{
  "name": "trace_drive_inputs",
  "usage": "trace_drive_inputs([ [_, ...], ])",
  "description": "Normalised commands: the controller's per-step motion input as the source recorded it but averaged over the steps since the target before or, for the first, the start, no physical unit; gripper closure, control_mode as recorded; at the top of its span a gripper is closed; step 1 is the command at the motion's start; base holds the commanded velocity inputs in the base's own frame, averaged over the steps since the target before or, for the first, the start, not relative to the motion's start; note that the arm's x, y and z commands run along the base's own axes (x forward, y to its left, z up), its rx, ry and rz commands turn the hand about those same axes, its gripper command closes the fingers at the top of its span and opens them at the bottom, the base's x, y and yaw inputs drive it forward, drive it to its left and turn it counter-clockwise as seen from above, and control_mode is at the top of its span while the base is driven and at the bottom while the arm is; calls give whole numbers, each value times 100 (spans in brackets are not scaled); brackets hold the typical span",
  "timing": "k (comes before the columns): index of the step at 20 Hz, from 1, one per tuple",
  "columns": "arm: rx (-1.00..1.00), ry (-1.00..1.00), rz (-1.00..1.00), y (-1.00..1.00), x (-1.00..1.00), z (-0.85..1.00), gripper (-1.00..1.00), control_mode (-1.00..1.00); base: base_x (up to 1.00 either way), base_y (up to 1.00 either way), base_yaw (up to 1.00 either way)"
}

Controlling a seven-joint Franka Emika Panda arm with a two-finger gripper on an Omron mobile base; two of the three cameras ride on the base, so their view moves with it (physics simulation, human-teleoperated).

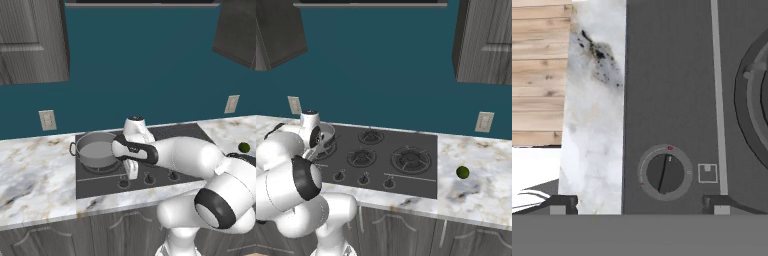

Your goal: Turn on the burner for the pot on the stove. Wait thirty seconds for the pot to heat up. Then add the lime to the pot.

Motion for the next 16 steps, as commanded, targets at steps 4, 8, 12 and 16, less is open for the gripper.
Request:
trace_drive_inputs([
  [4,1,-2,-2,-27,-22,13,-100,-100,0,0,0],
  [8,2,-2,0,-19,-6,4,-100,-100,0,0,0],
  [12,3,-1,0,-6,-5,45,-100,-100,0,0,0],
  [16,0,-8,0,0,0,53,-100,-100,0,0,0],
])
